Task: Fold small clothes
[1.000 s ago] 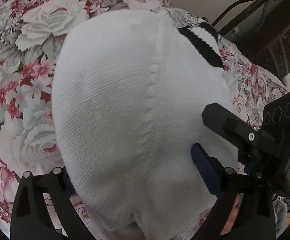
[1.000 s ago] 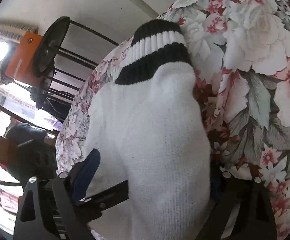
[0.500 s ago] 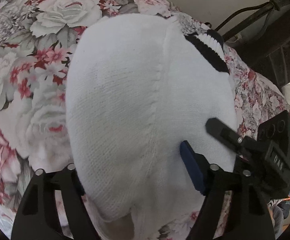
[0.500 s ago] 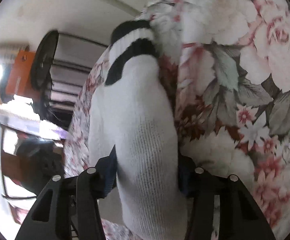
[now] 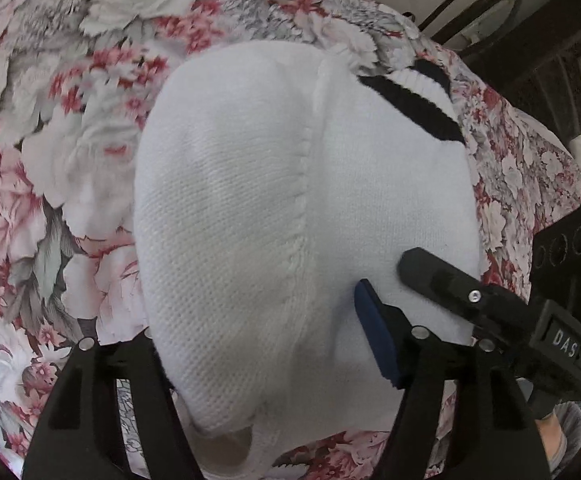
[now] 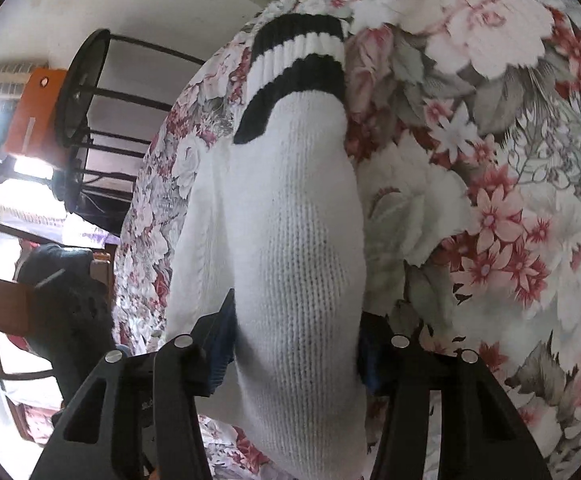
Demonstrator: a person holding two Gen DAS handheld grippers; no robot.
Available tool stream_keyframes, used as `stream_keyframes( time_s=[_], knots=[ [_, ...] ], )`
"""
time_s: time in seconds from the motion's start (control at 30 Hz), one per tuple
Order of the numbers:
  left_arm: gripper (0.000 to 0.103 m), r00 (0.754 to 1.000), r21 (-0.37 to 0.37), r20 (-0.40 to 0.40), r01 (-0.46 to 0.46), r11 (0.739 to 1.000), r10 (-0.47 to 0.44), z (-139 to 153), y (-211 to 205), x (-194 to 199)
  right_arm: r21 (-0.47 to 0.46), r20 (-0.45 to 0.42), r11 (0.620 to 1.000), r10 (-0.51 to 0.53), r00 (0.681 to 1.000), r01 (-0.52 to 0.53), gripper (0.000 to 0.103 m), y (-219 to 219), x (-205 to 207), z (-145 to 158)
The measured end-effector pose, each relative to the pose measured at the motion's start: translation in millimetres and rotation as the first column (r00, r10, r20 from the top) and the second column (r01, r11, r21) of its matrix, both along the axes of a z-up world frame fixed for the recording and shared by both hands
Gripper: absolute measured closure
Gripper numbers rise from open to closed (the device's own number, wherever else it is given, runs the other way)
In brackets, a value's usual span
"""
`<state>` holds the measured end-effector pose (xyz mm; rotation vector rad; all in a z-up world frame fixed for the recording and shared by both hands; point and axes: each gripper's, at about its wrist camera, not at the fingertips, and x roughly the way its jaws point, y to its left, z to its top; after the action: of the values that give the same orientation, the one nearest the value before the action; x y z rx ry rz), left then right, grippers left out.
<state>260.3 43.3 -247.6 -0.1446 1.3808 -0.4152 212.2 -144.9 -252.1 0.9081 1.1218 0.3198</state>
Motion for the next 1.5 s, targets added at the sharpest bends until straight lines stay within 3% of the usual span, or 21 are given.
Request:
stream_keyframes(
  time_s=[0.07, 0.13, 0.27, 0.33, 0.4, 0.53, 0.8, 1.1, 1.33, 1.5],
  knots=[
    [0.03, 0.998, -0.038, -0.036, -0.047, 0.998, 0.046, -7, 11, 6, 0.012, 0.004, 1.0, -0.018, 1.0, 0.018, 0.048, -3, 2, -4],
    [0.015, 0.992, -0.065, -0.08, -0.099, 0.993, 0.094, -18, 23, 14, 0.032, 0.008, 0.999, -0.031, 0.999, 0.031, 0.043, -5, 4, -12],
    [0.011, 0.983, -0.126, -0.143, -0.133, 0.983, 0.115, -38, 31, 26, 0.055, 0.01, 0.998, -0.037, 0.999, 0.037, 0.045, -6, 9, -27],
    [0.017, 0.988, -0.12, -0.124, -0.106, 0.987, 0.091, -36, 25, 26, 0.049, 0.023, 0.998, -0.043, 0.999, 0.041, 0.046, -3, 11, -32],
    [0.034, 0.993, -0.149, -0.105, -0.066, 0.987, 0.051, -30, 17, 23, 0.024, 0.027, 0.999, -0.048, 0.998, 0.047, 0.049, -2, 9, -29],
    [0.044, 0.997, -0.168, -0.066, -0.057, 0.984, 0.046, -14, 13, 14, 0.019, 0.052, 0.999, -0.051, 0.997, 0.05, 0.054, -4, 3, -9],
    [0.045, 1.0, -0.163, -0.009, 0.0, 0.987, -0.002, 23, -2, -16, -0.031, 0.072, 0.999, -0.027, 0.997, 0.029, 0.054, -14, -19, 25],
    [0.045, 0.995, -0.161, -0.001, 0.093, 0.982, -0.095, 41, -32, -81, -0.069, 0.056, 0.997, -0.013, 0.998, 0.017, 0.054, -42, -82, 44],
    [0.045, 0.978, -0.195, 0.036, 0.21, 0.958, -0.207, 58, -84, -134, -0.104, 0.093, 0.991, -0.078, 0.993, 0.088, 0.054, -93, -147, 65],
    [0.045, 0.946, -0.199, 0.079, 0.324, 0.925, -0.315, 82, -132, -174, -0.148, 0.123, 0.975, -0.149, 0.981, 0.167, 0.054, -136, -195, 91]
  ],
)
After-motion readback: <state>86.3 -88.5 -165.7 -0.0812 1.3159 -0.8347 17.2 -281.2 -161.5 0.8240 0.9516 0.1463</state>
